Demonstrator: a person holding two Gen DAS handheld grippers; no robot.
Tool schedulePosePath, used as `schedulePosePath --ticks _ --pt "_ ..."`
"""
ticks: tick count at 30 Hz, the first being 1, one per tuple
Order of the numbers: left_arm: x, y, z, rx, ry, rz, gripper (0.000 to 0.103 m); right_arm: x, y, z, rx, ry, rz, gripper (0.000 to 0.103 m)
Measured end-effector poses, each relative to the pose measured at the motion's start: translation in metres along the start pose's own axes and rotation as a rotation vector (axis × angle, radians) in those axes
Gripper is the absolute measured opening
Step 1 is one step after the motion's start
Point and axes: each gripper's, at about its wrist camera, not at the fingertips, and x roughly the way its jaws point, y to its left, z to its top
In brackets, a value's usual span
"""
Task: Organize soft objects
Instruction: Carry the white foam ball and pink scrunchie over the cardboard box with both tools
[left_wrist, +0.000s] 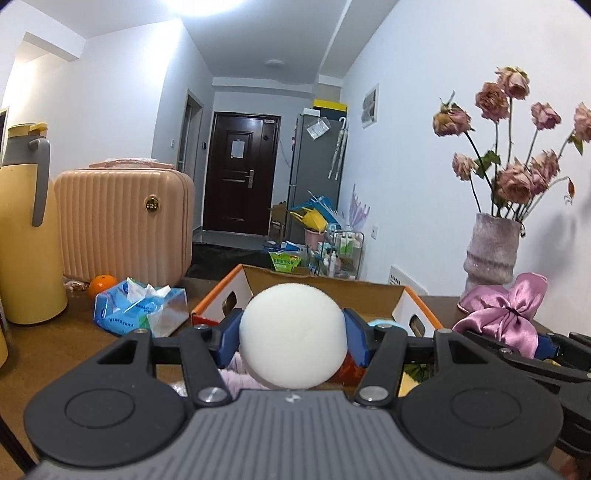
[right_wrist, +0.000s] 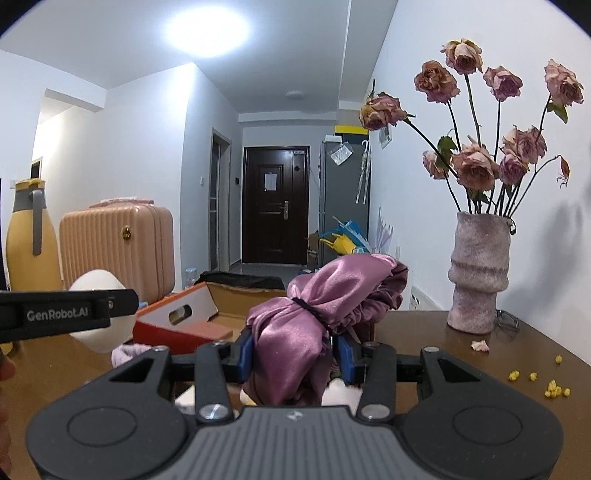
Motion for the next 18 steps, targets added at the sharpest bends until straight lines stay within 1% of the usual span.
schedulePosePath --ticks 9,18 --pt "0.021 0.009 0.012 -0.039 -0.012 0.036 0.059 0.021 0.003 0.016 0.015 -0.039 -0.001 0.043" --pt "0.045 0.011 0.022 -0.063 -0.022 0.056 0.059 0.048 0.000 0.024 0.033 -0.032 -0.005 0.043"
